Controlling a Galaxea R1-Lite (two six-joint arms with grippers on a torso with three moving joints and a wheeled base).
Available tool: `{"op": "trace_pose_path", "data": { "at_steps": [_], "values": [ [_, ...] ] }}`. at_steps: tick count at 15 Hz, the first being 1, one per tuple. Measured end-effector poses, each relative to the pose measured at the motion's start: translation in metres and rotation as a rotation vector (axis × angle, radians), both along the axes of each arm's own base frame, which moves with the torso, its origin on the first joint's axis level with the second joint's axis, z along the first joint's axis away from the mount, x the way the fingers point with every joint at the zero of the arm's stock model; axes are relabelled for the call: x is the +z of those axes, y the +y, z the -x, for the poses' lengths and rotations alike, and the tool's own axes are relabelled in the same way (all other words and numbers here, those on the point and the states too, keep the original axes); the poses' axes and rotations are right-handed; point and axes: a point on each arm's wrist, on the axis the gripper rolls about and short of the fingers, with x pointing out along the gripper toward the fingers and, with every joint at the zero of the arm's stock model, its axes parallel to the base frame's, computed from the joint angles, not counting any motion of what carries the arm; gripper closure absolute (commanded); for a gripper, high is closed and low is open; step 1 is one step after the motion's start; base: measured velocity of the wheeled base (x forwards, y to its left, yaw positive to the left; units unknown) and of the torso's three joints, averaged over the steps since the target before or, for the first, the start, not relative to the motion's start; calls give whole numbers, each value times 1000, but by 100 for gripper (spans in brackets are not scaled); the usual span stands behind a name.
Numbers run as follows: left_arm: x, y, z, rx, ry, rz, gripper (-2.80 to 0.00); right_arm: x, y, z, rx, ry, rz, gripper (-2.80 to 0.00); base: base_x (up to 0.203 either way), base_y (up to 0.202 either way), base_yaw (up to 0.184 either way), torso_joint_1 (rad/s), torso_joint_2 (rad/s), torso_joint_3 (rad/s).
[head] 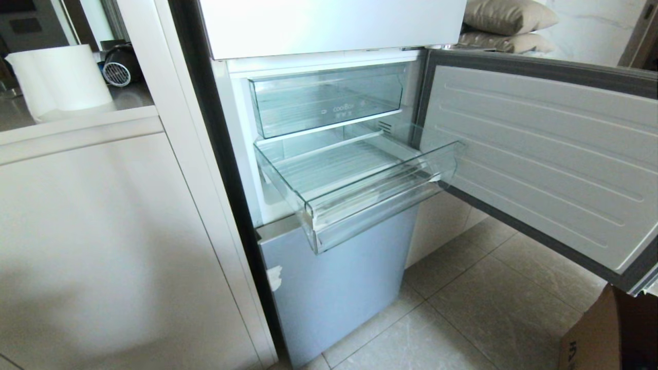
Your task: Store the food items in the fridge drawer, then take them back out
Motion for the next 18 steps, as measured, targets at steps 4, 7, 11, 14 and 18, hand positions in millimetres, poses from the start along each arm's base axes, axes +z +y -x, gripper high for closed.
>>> {"op": "trace_pose_path", "data": {
  "at_steps": [4, 7, 11, 14, 18],
  "values": [
    [0, 0, 0, 0, 0, 0, 0, -3, 0, 5, 7, -52, -6, 0, 0, 0, 0, 0, 0, 0],
    [0, 0, 0, 0, 0, 0, 0, -4, 0, 5, 5, -58, -12, 0, -1, 0, 29, 0, 1, 1],
    [0, 0, 0, 1, 0, 0, 0, -4, -1, 5, -5, -58, -35, 0, -1, -8, 167, 2, 3, 5],
    [0, 0, 0, 0, 0, 0, 0, -4, -1, 5, -4, -58, -36, 0, 2, -6, 177, 2, 3, 0],
    [0, 0, 0, 0, 0, 0, 0, -4, -1, 5, -6, -58, -43, 0, 1, -9, 176, 2, 2, 2]
  ]
}}
